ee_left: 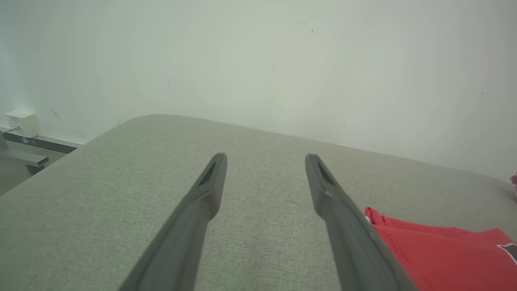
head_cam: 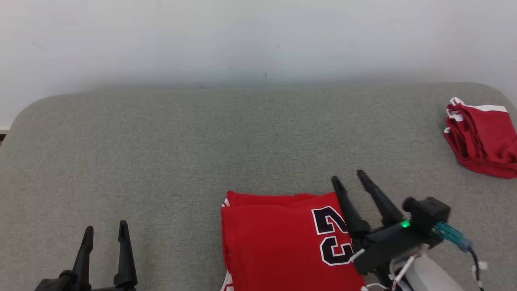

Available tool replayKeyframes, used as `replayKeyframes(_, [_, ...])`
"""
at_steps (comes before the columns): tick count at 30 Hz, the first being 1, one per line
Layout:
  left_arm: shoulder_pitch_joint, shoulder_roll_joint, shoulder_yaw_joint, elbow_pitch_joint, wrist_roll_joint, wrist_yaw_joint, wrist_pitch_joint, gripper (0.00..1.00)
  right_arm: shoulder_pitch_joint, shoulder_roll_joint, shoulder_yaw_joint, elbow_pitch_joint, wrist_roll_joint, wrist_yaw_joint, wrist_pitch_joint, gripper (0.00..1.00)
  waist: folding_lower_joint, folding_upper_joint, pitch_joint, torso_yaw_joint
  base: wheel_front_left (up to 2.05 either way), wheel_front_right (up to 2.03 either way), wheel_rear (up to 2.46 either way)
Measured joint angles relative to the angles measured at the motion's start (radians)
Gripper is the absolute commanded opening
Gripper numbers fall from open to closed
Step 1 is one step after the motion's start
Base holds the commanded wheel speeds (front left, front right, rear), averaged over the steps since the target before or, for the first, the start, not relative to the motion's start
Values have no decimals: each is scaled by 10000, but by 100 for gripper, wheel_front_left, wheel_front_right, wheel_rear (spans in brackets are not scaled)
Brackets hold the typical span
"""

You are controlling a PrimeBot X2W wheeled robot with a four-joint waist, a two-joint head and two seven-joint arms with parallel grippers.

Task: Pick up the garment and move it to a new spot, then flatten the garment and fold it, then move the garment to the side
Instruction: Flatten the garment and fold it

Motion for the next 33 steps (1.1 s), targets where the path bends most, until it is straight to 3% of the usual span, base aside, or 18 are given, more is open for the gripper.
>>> replayKeyframes(11, [23,0,190,-94,430,-84,0,100,1899,52,-2263,-1699,-1258,0,-2,100,-1,0,-163,-482,0,0,0])
replayKeyframes(23, [665,0,270,-451,817,-449,-2,100,3463,291,-3108,-2525,-2006,0,-2,100,-1,0,-531,-783,0,0,0])
replayKeyframes(33, [967,0,251,-757,848,-621,-2,100,3731,499,-3300,-2683,-2437,0,0,100,-1,0,-637,-638,0,0,0])
